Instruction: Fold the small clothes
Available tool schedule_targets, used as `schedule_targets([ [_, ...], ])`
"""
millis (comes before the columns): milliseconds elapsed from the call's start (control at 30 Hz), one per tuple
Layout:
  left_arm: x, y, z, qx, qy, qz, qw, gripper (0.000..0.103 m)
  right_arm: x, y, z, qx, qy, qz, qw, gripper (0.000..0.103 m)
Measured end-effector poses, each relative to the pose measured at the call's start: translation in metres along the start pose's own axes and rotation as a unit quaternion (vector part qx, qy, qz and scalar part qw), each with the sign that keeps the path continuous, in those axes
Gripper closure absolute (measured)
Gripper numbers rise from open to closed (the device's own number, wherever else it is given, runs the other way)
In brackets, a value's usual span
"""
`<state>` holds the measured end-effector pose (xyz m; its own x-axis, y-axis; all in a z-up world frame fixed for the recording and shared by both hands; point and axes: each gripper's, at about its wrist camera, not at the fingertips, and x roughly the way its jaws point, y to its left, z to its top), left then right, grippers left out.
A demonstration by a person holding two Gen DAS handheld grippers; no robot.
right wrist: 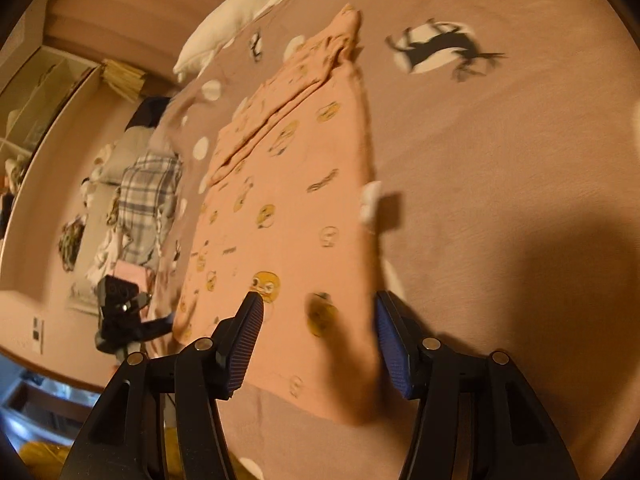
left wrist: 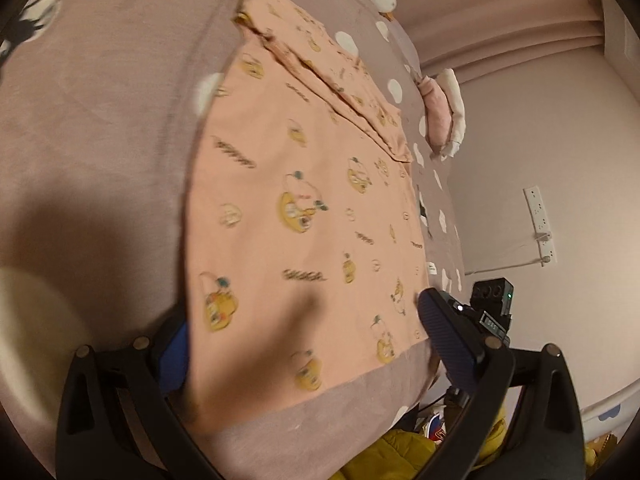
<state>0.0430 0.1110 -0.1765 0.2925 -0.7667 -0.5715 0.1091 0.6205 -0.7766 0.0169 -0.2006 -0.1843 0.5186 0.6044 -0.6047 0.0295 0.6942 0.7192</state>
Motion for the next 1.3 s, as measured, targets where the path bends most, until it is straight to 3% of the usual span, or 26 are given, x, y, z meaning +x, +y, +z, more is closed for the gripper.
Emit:
schedule_targets([
  [233,0.031,-0.017,0.014,0.007,0.002,0.002,1.0000,0.005,0.029,0.011,0.021,0.004,0.002,0.026,1.000,0.047],
  [500,0.026,-0.016,0.001,0.020,0.012,0.027,0.9994,0.029,0.024,0.014,0.009,-0.009,0.018,0.030,0.999,0.047],
  [867,0.008,-0.003,-0.018,-0.006,0.006,0.002,1.0000,0.035,0.009,0.007,-0.014,0.014,0.021,0.045,0.999,0.047],
  [1233,-0.004,-0.002,-0.027,-0.012,0.003,0.029,0.9995,0.038,0.004,0.013,-0.016,0.011,0.026,0.023,0.999,0.047],
  [1300,-0.006,0.003,-0.029,-0.027,0.001,0.027,0.9993,0.047,0.002,0.009,-0.017,0.019,0.024,0.028,0.999,0.047],
])
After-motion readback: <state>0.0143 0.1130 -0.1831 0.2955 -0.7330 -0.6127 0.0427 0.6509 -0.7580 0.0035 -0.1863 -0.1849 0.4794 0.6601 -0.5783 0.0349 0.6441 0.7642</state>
